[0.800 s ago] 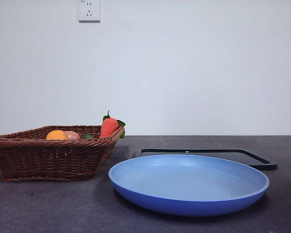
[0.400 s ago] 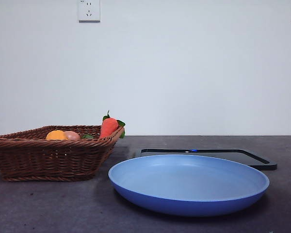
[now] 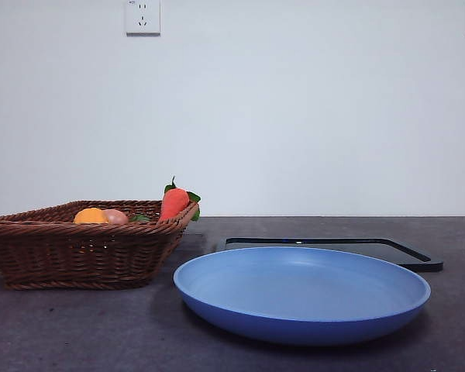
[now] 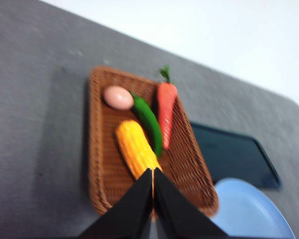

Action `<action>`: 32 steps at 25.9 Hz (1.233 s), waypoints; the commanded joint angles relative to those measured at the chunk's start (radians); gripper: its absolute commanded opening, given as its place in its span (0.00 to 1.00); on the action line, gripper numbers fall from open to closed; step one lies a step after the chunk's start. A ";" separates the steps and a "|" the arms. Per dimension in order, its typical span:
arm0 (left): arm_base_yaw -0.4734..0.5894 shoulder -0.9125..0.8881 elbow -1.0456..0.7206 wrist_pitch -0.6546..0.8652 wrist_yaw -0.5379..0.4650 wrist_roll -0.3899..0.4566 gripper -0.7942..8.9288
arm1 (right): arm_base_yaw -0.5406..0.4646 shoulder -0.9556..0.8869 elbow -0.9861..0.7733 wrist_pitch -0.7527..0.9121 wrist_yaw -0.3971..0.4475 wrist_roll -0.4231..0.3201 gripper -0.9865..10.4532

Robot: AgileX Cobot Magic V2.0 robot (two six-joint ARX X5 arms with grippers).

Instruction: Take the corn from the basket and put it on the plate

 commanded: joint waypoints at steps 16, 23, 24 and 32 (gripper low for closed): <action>-0.089 0.161 0.152 -0.217 0.100 0.209 0.28 | 0.146 0.256 0.236 -0.300 -0.058 -0.219 0.25; -0.089 0.179 0.153 -0.212 0.100 0.206 0.49 | 0.148 0.289 0.236 -0.300 -0.063 -0.212 0.35; -0.089 0.179 0.153 -0.211 0.100 0.206 0.49 | 0.148 0.297 0.236 -0.300 -0.063 -0.212 0.35; -0.089 0.191 0.153 -0.194 0.100 0.187 0.49 | 0.241 0.509 0.236 -0.259 -0.065 -0.208 0.35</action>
